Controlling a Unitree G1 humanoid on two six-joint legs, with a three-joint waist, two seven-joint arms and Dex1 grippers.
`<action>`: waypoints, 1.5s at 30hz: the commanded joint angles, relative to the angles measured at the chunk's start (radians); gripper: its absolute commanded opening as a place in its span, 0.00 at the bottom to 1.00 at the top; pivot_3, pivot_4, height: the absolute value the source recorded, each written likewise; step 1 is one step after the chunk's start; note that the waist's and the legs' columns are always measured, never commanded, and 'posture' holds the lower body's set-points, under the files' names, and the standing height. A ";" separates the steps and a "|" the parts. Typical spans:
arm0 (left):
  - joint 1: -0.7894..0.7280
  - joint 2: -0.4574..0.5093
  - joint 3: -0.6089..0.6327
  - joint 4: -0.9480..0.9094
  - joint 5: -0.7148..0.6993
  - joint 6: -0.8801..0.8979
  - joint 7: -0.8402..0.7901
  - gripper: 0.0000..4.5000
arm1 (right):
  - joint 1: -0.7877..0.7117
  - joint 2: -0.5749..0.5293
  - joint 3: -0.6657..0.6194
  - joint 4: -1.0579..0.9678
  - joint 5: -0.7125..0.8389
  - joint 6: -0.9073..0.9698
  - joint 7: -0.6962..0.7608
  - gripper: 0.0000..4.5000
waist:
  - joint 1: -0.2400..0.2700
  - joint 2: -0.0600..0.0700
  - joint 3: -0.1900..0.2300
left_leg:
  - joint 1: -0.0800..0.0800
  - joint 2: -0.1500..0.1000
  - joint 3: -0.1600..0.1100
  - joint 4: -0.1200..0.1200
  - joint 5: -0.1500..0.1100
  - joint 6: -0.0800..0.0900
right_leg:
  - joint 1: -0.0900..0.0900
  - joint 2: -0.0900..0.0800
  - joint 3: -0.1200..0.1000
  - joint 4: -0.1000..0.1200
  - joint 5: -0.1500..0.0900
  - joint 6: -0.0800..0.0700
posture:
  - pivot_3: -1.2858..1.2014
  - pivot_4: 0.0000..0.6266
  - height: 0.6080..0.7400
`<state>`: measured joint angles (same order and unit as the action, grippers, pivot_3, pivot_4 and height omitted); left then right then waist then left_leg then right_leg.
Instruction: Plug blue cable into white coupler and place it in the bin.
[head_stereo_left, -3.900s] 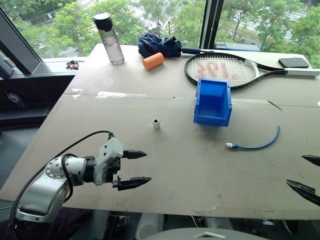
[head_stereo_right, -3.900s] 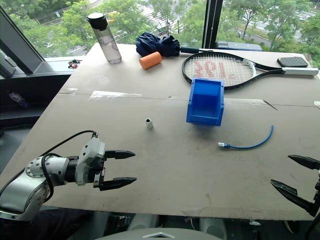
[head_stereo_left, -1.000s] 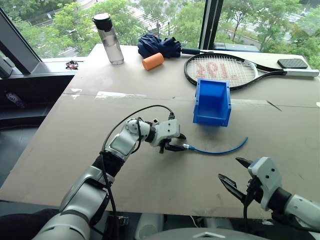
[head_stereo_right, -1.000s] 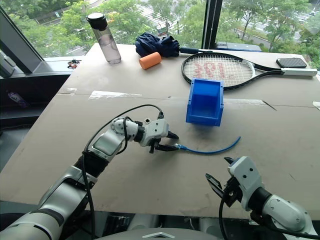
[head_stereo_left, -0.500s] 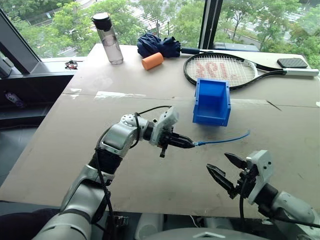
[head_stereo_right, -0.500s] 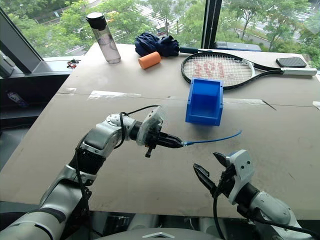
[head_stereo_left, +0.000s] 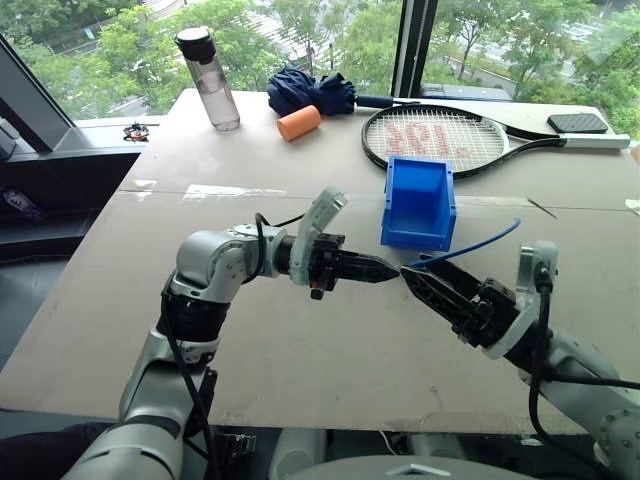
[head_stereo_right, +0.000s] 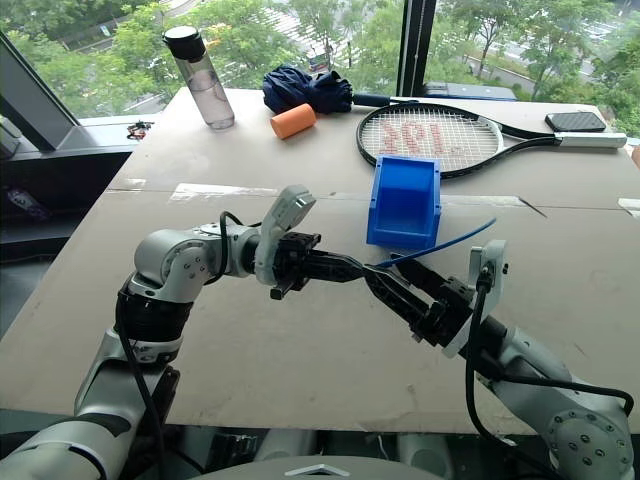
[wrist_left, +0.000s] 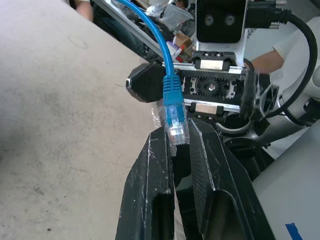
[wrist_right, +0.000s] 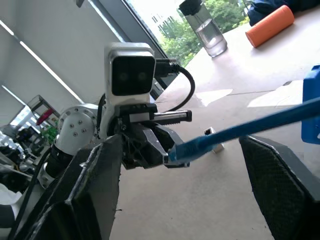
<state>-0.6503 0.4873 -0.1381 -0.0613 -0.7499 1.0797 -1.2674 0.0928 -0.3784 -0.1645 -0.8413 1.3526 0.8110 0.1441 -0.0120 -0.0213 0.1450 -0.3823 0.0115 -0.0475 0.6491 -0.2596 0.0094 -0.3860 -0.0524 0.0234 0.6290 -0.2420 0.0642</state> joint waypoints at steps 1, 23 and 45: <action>0.032 0.014 -0.017 -0.021 0.013 -0.075 -0.025 0.00 | -0.035 -0.022 0.023 0.007 0.066 -0.037 -0.028 0.43 | 0.000 0.000 0.000 | 0.000 0.000 0.000 0.000 0.000 0.000 | 0.000 0.000 0.000 0.000 0.000 0.000 | 0.52 0.24 1.00; 0.020 0.000 0.080 -0.060 -0.177 0.059 0.066 0.00 | -0.022 -0.079 0.079 0.055 0.149 -0.136 -0.040 0.34 | 0.000 0.000 0.000 | -0.001 0.000 0.000 0.000 0.000 0.000 | 0.000 0.000 0.000 0.000 0.000 0.000 | 0.52 0.24 1.00; -0.019 -0.031 0.109 -0.065 -0.238 0.087 0.164 0.10 | -0.055 -0.115 0.126 0.058 0.230 -0.166 -0.017 0.01 | 0.000 0.000 0.000 | -0.001 0.000 0.000 0.000 0.000 0.000 | 0.000 0.000 0.000 -0.001 0.000 0.000 | 0.52 0.24 1.00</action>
<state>-0.6367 0.4600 -0.0544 -0.0958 -0.9658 1.1735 -1.1217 0.0497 -0.4882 -0.0571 -0.7598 1.5537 0.6412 0.1091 -0.0115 -0.0209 0.1453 -0.3830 0.0110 -0.0477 0.6491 -0.2595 0.0094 -0.3860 -0.0525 0.0236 0.6284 -0.2422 0.0639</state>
